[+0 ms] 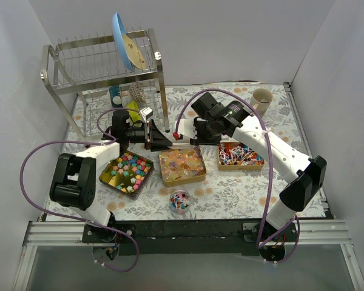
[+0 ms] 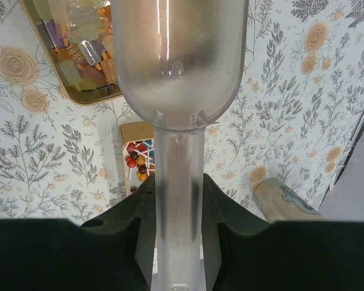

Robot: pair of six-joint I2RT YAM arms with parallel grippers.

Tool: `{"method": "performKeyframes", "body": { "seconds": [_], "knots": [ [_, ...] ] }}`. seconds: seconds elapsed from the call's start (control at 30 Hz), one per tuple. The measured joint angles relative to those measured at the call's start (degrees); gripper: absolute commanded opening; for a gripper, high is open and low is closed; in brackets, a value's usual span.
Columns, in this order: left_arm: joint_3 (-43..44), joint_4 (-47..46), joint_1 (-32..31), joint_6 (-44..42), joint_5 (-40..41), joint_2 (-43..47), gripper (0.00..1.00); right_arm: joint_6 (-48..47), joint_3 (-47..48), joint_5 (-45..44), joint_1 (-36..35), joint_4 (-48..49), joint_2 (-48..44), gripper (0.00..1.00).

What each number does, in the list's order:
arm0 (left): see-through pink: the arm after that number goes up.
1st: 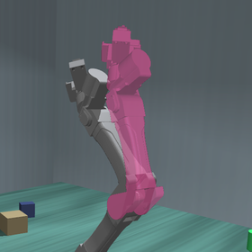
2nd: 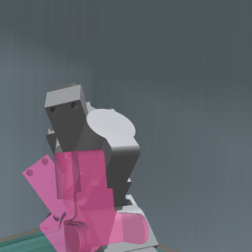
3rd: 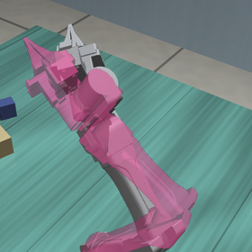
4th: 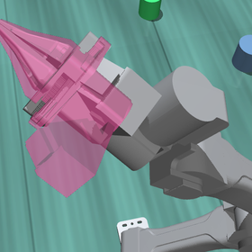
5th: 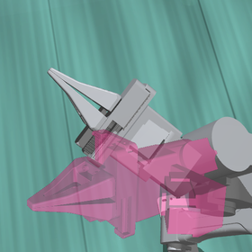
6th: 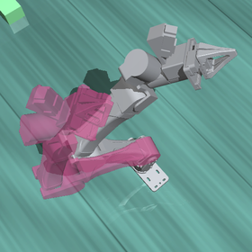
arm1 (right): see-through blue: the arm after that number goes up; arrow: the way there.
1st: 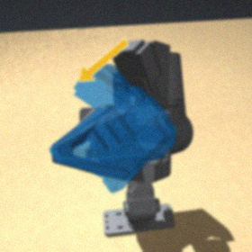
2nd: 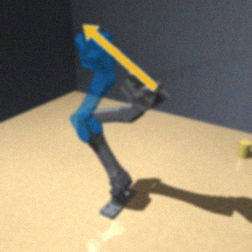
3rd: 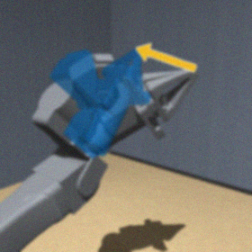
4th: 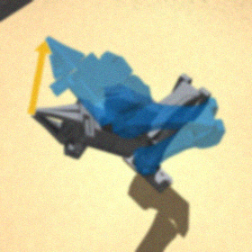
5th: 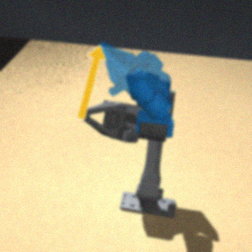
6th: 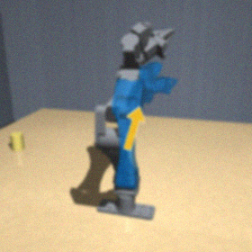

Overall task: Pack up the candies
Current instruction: Adjust the spatula.

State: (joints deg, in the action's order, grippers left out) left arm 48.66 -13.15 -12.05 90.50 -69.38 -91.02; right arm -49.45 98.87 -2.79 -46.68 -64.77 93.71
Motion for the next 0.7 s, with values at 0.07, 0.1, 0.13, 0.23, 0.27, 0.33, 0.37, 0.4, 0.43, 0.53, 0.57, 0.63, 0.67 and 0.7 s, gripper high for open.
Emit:
{"method": "performKeyframes", "body": {
  "seconds": [0.07,0.1,0.13,0.23,0.27,0.33,0.37,0.4,0.43,0.53,0.57,0.63,0.67,0.7],
  "knots": [
    [-0.2,-1.0,0.0,1.0,0.0,-0.1,0.31,0.0,0.2,0.0,-0.3,0.0,0.2,0.01],
    [-0.2,-1.4,0.0,1.4,0.0,-0.3,0.28,0.0,0.4,0.0,-0.5,0.0,0.5,0.01],
    [-0.2,-2.0,0.0,1.7,-0.1,-0.4,0.26,0.0,0.5,0.0,-0.7,0.0,0.7,0.01],
    [-0.3,-3.3,0.0,3.0,-0.1,-0.4,0.14,0.0,1.2,0.0,-1.1,0.1,1.6,0.01],
    [-0.3,-3.8,0.0,3.5,-0.1,-0.4,0.09,0.0,1.4,0.0,-1.1,0.1,1.9,0.01],
    [-0.5,-4.9,0.1,3.8,-0.2,-0.5,0.0,0.2,1.7,-0.1,-1.4,0.0,2.4,0.01],
    [-0.7,-5.3,0.2,3.8,-0.2,-0.6,0.0,0.5,1.8,0.0,-1.3,0.0,2.6,0.01],
    [-0.9,-5.7,0.3,3.7,-0.2,-0.6,0.0,0.8,1.9,0.1,-1.4,0.1,2.7,0.01],
    [-1.2,-6.0,0.4,3.6,-0.2,-0.6,0.0,1.0,1.9,0.2,-1.4,0.1,2.8,0.01],
    [-1.6,-6.6,0.7,3.6,-0.3,-0.6,0.0,1.3,1.9,0.6,-1.4,0.0,2.8,0.12],
    [-1.7,-6.8,0.8,3.6,-0.4,-0.6,0.0,1.5,1.9,0.7,-1.4,-0.1,2.8,0.34],
    [-1.9,-6.8,0.9,3.3,-0.7,-0.6,0.0,1.8,1.9,2.0,-1.2,-0.3,2.8,0.45],
    [-2.0,-6.7,1.1,3.1,-1.1,-0.6,0.0,2.0,1.9,3.3,-0.9,-0.5,2.8,0.52],
    [-2.1,-6.5,1.3,3.0,-1.6,-0.6,0.0,2.2,1.9,4.4,-0.5,-0.5,2.7,0.53]
  ]
}}
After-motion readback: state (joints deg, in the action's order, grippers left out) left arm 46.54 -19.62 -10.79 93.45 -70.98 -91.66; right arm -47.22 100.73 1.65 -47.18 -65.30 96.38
